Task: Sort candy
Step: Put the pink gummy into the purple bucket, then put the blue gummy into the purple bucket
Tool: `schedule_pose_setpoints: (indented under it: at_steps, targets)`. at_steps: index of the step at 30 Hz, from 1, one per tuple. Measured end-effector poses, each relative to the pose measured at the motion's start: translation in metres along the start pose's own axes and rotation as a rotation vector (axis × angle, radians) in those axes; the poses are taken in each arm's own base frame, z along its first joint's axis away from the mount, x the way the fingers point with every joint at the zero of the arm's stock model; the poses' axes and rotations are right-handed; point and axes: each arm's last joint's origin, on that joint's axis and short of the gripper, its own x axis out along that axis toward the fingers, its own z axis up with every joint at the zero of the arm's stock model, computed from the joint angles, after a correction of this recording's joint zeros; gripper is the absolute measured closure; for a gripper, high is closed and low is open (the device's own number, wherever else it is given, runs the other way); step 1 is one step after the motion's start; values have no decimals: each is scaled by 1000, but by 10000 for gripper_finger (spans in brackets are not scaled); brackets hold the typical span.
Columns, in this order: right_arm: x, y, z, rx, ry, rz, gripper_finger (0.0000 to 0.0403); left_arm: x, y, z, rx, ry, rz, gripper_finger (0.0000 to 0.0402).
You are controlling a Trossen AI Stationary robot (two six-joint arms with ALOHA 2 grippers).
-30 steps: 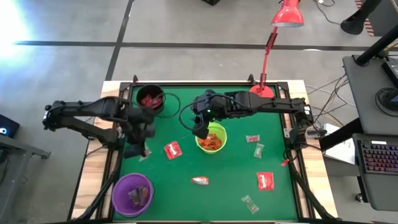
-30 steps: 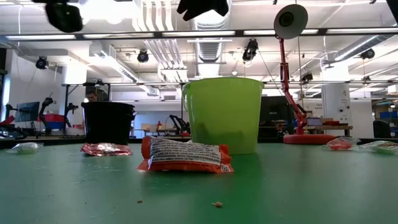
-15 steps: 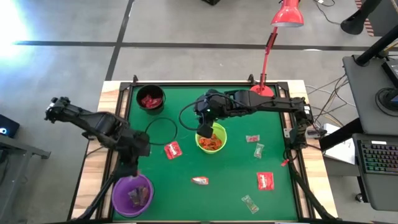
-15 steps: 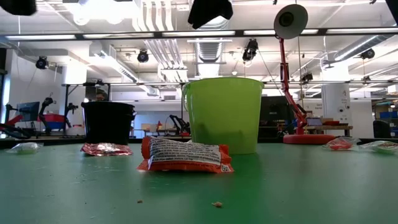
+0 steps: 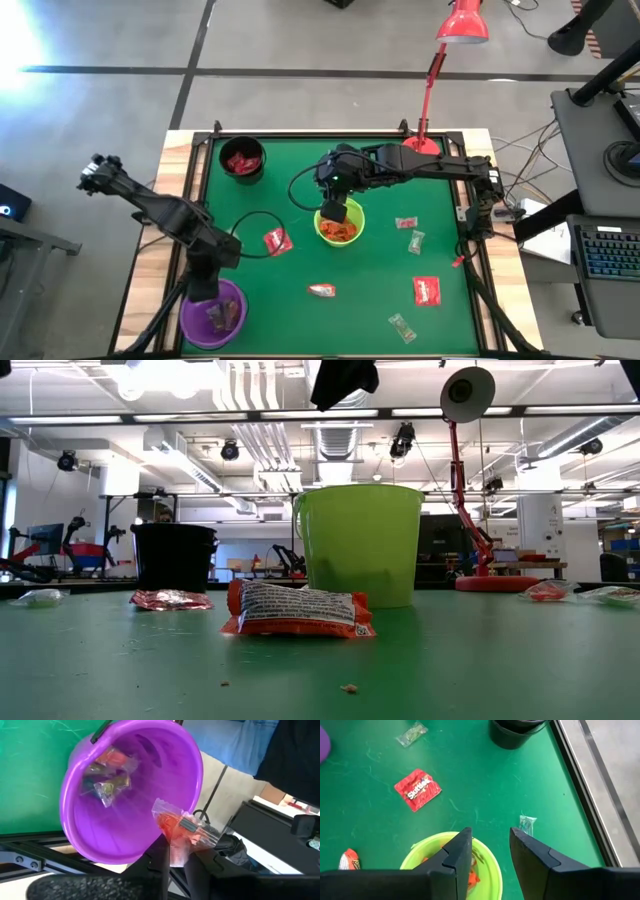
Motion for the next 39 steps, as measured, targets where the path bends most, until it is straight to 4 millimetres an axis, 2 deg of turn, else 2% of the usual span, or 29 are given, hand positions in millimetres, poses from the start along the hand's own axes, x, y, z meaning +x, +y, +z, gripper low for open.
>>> schedule_pose_setpoints:
  at_steps: [18,26,34,39]
  targets:
    - [0,-2,-1,-3,14,-5,286,5,-1,3,23,12,12,300]
    - [2,-13,2,-66,-2,-21,279,-4,8,8,185,-305,266,299]
    - [5,-20,10,-193,-74,-47,279,-22,25,11,118,-627,613,299]
    - [8,-30,13,-192,-87,-120,290,-41,40,19,75,-686,693,299]
